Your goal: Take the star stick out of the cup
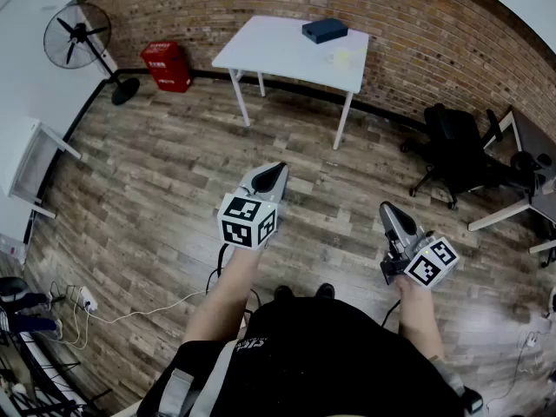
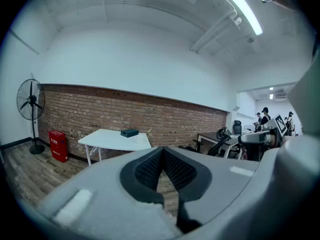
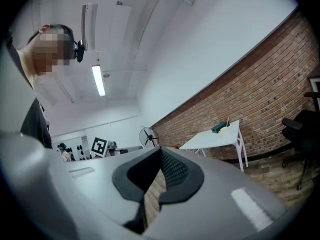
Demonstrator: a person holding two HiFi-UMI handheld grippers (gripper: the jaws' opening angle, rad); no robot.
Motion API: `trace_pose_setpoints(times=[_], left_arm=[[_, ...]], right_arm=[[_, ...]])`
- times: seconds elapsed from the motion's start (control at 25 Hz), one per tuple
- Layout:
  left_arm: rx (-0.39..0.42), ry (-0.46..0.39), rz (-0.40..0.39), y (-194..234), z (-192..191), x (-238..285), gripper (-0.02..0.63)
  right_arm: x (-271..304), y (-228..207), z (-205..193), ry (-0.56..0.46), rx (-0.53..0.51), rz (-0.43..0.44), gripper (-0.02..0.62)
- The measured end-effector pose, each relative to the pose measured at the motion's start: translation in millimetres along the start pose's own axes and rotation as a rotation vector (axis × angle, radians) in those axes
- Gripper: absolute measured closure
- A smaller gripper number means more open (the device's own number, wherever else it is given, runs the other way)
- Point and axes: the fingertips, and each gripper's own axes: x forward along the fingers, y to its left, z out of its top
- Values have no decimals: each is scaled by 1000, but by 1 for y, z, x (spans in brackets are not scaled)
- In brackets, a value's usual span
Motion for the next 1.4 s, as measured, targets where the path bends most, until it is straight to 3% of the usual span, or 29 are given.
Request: trace_pose_setpoints(times=[0.44,0.84,1.16,1.4], left_arm=[[-10,17,-28,-33,7,17,600],[-27,53,-46,-74,-4,43,600],[-18,61,-35,-106,-6,58,600],[-12,78,-24,-103,-9,74,600]], right_arm=[[-13,-15,21,-16,-26,1,597],[-33,-25,14,70,-81,84,595],[-53,-41,5,118,-99,92,594],[-50,-68,5,128,-101,62,594]])
